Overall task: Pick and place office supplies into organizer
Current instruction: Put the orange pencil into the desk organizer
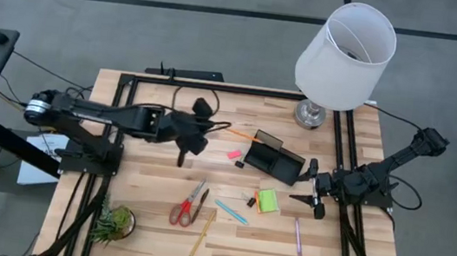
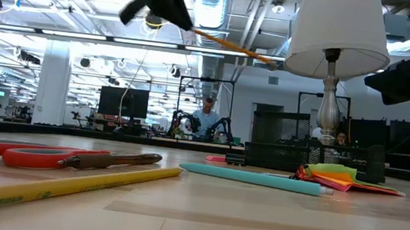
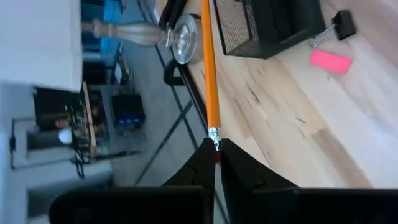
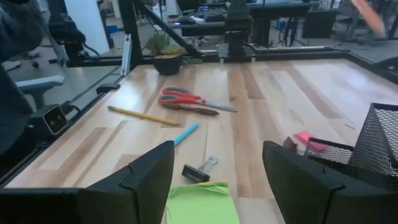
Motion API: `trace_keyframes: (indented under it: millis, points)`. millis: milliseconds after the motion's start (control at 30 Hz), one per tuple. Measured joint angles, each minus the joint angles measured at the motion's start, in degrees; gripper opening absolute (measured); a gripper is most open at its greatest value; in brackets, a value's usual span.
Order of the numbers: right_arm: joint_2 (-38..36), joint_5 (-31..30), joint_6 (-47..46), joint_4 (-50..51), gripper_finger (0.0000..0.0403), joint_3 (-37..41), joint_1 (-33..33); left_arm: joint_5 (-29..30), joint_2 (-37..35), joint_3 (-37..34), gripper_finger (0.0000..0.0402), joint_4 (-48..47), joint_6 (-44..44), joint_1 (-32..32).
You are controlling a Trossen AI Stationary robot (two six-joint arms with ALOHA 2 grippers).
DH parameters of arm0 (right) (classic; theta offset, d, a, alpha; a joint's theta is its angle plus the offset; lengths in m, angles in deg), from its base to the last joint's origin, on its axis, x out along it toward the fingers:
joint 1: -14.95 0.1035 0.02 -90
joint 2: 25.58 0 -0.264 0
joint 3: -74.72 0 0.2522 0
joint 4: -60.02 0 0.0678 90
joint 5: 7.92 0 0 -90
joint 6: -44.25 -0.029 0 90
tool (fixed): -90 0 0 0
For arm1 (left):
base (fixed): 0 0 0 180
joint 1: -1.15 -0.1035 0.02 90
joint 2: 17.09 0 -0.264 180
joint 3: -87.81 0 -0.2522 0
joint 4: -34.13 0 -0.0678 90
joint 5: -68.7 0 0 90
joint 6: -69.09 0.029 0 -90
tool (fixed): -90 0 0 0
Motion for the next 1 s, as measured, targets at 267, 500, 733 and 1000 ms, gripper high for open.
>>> trace_keyframes:
  millis: [267,500,733,1000]
  points:
    - [-0.06,0.31,-0.11,0.20,0.0240,0.00,0.00,9.56,11.13,-0.08,0.0000,14.08,16.33,-2.69]
    - [-0.04,0.33,-0.13,1.41,0.0240,0.00,0.00,9.52,14.32,-0.04,0.0000,15.80,26.32,-2.04]
    - [-0.04,0.35,-0.13,1.44,0.0240,0.00,0.00,9.61,14.34,-0.04,0.0000,15.46,27.53,-1.10]
    - [-0.04,0.35,-0.09,1.49,0.0240,0.00,0.00,14.57,14.33,-0.04,0.0000,21.19,30.82,-1.08]
